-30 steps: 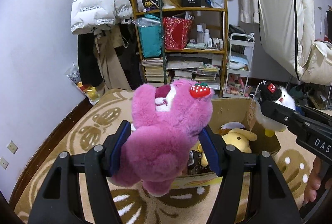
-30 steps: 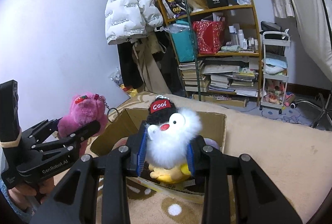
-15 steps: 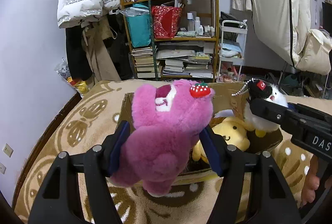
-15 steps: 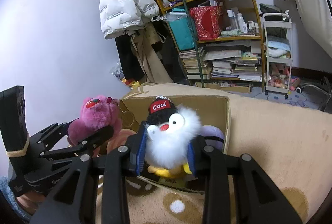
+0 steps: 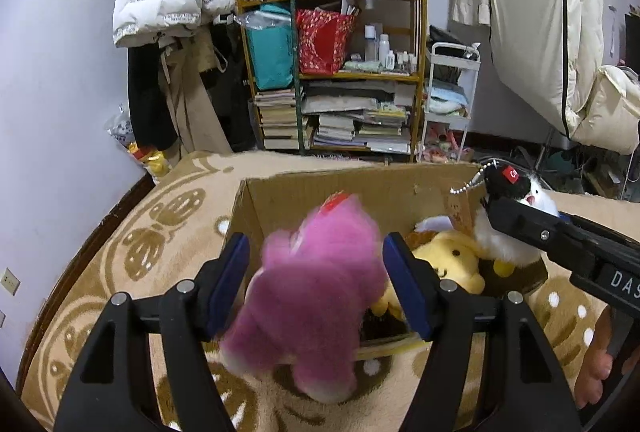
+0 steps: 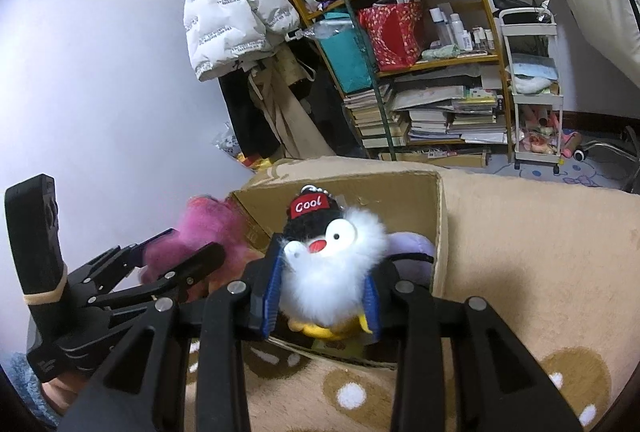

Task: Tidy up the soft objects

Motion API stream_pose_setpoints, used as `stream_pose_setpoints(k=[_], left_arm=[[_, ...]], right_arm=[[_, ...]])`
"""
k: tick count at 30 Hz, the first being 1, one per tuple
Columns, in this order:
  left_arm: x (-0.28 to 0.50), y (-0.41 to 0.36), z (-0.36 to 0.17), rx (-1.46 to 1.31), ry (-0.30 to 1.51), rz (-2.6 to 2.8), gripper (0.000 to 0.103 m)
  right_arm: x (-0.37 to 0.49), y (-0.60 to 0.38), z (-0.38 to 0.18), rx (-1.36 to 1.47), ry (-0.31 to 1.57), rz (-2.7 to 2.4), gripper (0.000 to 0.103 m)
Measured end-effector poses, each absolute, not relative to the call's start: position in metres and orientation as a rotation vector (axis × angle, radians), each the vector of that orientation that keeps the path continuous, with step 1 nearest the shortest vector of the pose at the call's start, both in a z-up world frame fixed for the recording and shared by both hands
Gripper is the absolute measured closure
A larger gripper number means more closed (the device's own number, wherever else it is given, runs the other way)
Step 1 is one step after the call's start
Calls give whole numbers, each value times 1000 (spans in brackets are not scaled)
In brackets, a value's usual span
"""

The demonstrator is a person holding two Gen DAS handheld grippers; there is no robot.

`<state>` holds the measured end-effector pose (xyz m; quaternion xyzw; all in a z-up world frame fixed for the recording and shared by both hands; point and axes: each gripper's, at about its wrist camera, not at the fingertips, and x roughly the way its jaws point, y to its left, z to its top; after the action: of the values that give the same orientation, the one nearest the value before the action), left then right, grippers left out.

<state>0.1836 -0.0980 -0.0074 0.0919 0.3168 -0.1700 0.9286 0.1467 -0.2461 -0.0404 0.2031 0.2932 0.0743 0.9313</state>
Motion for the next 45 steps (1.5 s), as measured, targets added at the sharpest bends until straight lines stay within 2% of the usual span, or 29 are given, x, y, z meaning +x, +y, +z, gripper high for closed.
stream_pose_setpoints(k=[7,10,12,16,18,22,27,45], left_arm=[[183,-97,-11,189,673,-339,34],[182,-94,-12,192,691,-321,29],[179,-90,-11,183,696,-311,26],[172,-82,-6,171,700,-297,22],[165,-76,-2,163,694,-283,17],[149,-63,10,156,673,-258,11],[128,-47,28,134,641,-228,3],[38,-3,94,134,486,-179,1]], right_arm=[[147,-247,-40,450,585,172,64],[147,-249,-41,457,591,176,60],[147,-249,-40,457,589,175,52],[142,-248,-33,434,578,162,49],[139,-249,-29,425,573,152,36],[127,-247,-19,394,560,131,24],[104,-243,-2,351,543,105,0],[17,-223,49,260,470,29,0]])
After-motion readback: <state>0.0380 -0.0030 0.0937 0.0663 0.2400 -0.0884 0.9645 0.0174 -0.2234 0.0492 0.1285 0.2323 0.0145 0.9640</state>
